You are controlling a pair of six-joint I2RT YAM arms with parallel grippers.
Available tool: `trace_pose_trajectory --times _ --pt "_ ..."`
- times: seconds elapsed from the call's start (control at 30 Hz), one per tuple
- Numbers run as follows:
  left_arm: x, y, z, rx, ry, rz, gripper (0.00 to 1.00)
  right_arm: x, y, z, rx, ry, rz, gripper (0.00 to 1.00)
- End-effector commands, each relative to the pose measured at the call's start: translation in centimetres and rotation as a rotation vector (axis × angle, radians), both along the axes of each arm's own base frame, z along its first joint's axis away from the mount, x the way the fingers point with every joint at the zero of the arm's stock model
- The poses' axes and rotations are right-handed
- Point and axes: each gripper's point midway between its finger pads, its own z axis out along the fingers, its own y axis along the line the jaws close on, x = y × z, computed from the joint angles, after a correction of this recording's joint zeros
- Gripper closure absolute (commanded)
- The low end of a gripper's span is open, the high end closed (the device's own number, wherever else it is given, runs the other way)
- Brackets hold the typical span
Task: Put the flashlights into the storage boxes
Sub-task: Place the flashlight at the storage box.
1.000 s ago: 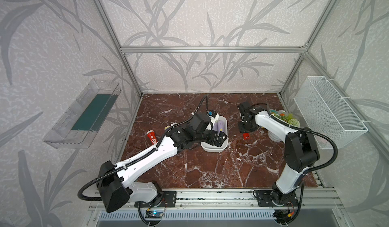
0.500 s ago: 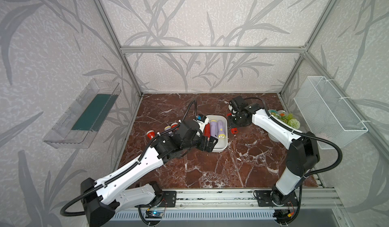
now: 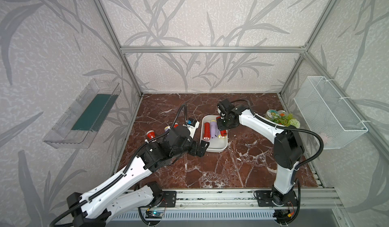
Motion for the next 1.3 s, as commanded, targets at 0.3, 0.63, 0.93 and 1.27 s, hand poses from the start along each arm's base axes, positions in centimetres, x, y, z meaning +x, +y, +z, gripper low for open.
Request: trace_pose_trajectory --times 0.3,0.63,0.93,1.27 --pt "-0.8 2.8 -0.3 0.038 0.002 0.066 0.01 1.0 3.0 -2.1 0.020 0.021 0.010 0.62" --pt "-0.7 2.9 -0.3 0.048 -0.001 0.072 0.01 1.9 3.1 -3.5 -0.011 0.021 0.001 0.60" --pt "-0.4 2.6 -0.5 0.054 0.004 0.073 0.01 2.1 2.3 -4.1 -0.058 0.013 -0.008 0.48" --pt "0.0 2.7 -0.3 0.077 -0.005 0.086 0.01 1.6 1.3 0.2 -0.081 -0.088 0.021 0.47"
